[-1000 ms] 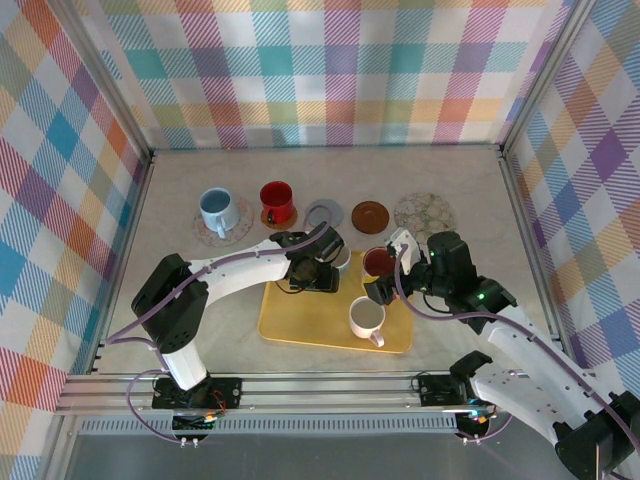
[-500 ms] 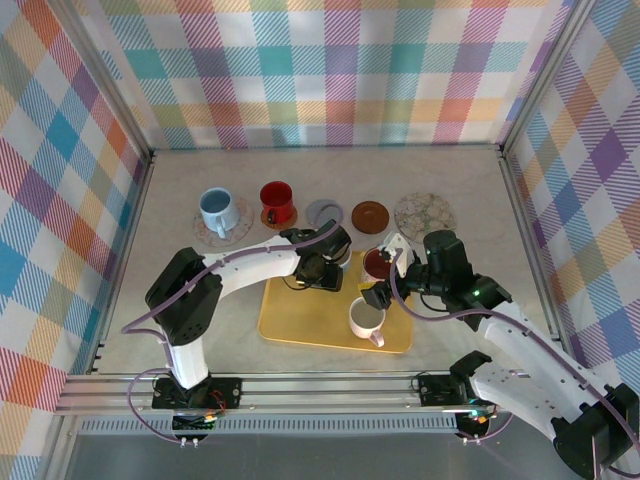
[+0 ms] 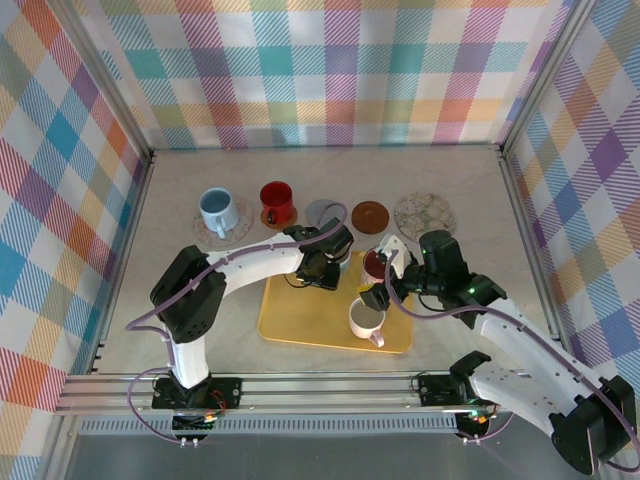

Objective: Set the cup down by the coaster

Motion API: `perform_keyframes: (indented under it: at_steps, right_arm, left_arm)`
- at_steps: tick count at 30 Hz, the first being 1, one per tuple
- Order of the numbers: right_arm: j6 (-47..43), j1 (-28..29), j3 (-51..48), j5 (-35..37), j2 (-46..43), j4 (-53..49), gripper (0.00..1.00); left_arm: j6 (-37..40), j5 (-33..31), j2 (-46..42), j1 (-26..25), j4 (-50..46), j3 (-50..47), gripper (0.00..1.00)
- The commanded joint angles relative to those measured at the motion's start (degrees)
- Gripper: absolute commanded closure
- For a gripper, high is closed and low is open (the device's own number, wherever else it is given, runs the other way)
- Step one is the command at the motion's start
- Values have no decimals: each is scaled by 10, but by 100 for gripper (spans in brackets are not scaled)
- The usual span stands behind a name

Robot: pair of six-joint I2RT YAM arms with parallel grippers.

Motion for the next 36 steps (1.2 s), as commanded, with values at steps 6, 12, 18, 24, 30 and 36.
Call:
perform_keyframes:
  at_steps: [6, 12, 18, 24, 30, 36]
  right_arm:
    - [-10, 4, 3, -10, 12, 16, 1]
    - [-6, 4, 3, -5, 13, 17, 1]
    - [1, 4, 2, -4, 19, 28, 1]
    - [-1, 4, 5, -3, 23, 31, 1]
    - [1, 4, 4, 31, 20, 36, 1]
    - [6, 4, 2, 54, 9, 54, 1]
  left_arm:
    - [17, -9, 18, -4, -17, 25, 69]
    - [23, -13, 23, -4, -18, 31, 75]
    - [27, -29, 22, -4, -21, 30, 85]
    - [37, -37, 14, -4, -28, 32, 95]
    - [36, -80, -16, -3, -26, 26, 100]
    - [37, -107, -54, 3, -28, 35, 100]
